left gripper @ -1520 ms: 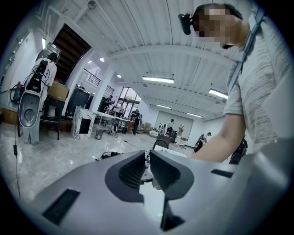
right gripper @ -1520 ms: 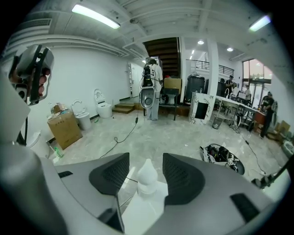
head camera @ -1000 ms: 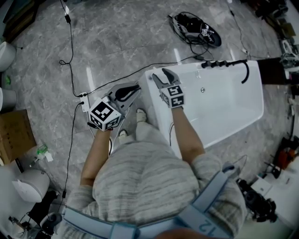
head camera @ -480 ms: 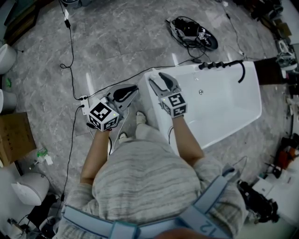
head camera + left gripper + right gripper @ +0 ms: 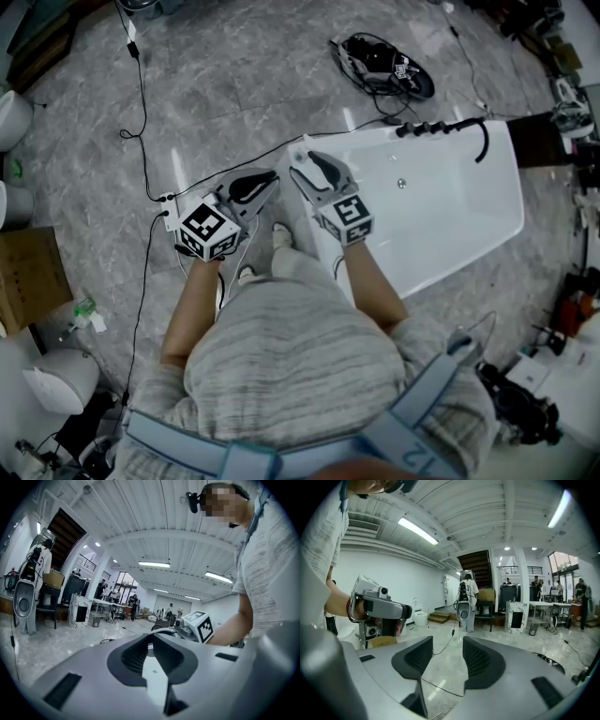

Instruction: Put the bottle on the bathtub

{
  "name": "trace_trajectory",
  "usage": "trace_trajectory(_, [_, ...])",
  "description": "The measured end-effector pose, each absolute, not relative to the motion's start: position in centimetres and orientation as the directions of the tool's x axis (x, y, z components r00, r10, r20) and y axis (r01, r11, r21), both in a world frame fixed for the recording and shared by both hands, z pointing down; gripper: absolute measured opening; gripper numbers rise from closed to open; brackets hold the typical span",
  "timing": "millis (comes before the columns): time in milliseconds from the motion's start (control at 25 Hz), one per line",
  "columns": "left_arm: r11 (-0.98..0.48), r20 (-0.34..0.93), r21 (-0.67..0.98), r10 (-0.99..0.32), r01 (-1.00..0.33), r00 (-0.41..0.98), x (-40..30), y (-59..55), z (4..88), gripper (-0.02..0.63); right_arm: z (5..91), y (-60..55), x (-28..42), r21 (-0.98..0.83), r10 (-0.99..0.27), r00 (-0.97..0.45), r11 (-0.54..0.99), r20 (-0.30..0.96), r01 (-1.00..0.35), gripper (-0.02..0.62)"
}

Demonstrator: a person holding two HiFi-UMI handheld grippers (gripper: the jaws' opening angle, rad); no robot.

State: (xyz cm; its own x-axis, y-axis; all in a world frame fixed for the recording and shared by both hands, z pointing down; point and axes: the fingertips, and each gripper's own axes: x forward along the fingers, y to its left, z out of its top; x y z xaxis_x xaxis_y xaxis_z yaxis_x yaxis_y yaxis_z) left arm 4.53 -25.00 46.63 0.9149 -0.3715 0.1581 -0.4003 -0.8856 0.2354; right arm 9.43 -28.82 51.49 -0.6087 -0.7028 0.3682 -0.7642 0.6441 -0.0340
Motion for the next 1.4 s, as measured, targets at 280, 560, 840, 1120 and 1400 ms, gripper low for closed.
trace_trajectory(280, [-0.888, 0.16, 0.233, -0.367, -0.397, 0.916, 4.3, -24.9, 46.6, 0.018, 50.6, -27.6, 8.4, -0.026, -0.676, -0.645, 0.683, 0.356, -0.73, 0.156])
trace_trajectory(560, [-0.888, 0.161, 0.236, -0.364, -0.394, 0.917, 4.4, -24.8, 46.8, 0.018, 50.2, -26.8, 7.7, -0.029, -0.654, -0.672, 0.708, 0.347, -0.705, 0.059])
trace_trajectory(840, [-0.883, 0.16, 0.242, -0.373, -0.402, 0.914, 4.1, -24.9, 46.8, 0.018, 50.6, -26.4, 7.4, -0.05, -0.637, -0.677, 0.714, 0.368, -0.698, 0.003])
trace_trajectory(1120, [-0.88, 0.158, 0.248, -0.376, -0.405, 0.913, 3.9, -24.8, 47.0, 0.018, 51.0, -26.6, 6.8, -0.048, -0.637, -0.67, 0.71, 0.381, -0.702, 0.003])
trace_trajectory(1400, [-0.878, 0.162, 0.249, -0.379, -0.409, 0.911, 4.0, -24.3, 47.1, 0.018, 50.3, -26.2, 6.9, -0.044, -0.644, -0.671, 0.709, 0.367, -0.704, 0.003])
